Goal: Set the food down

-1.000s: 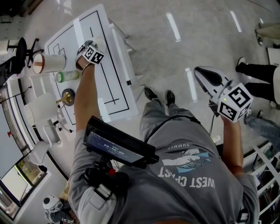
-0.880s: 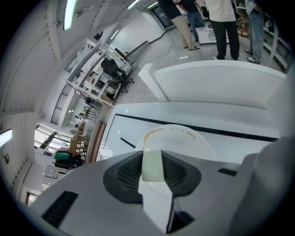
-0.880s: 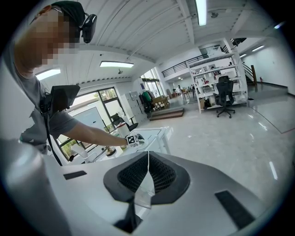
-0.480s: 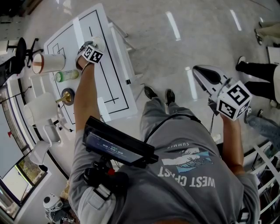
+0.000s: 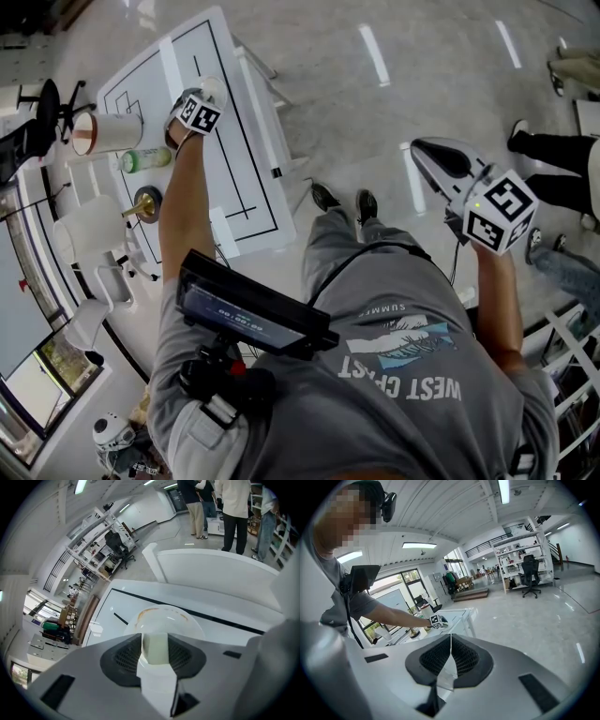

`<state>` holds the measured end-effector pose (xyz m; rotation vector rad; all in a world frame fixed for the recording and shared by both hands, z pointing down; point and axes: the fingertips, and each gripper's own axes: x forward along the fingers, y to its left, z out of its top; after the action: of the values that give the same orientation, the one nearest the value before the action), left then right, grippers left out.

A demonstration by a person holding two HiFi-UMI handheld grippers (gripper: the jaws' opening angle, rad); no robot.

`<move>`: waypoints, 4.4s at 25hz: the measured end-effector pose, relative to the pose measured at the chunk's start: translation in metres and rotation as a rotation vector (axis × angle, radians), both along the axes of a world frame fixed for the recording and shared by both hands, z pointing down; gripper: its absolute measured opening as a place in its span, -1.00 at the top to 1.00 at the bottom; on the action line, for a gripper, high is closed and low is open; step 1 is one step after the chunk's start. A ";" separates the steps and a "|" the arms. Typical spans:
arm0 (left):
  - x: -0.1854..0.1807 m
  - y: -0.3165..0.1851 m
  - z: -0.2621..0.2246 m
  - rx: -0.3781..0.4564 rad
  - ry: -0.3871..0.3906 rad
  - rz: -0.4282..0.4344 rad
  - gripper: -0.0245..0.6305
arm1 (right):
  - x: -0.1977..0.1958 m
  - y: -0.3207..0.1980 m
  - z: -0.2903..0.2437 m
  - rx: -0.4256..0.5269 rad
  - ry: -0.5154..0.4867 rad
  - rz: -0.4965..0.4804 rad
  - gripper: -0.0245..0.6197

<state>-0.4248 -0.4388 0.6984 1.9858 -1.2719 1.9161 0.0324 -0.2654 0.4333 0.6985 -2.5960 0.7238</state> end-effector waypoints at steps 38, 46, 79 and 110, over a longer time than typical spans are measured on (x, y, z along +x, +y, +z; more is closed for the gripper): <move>-0.001 0.027 -0.017 0.022 0.138 -0.159 0.42 | 0.011 0.023 0.003 -0.003 -0.015 -0.028 0.90; 0.010 0.029 -0.062 0.126 0.202 -0.176 0.42 | 0.010 0.025 -0.005 0.012 -0.040 -0.062 0.90; 0.142 0.312 -0.444 1.095 0.897 -0.276 0.90 | -0.072 0.088 -0.136 0.281 -0.354 -0.466 0.90; 0.095 0.585 -0.480 1.103 0.966 -0.128 0.90 | -0.196 0.314 -0.204 0.464 -0.356 -0.529 0.90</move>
<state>-0.3303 0.1466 0.2182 2.5080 -2.1112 -0.1112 -0.1631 0.0482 0.2295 -0.0399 -3.1102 0.0797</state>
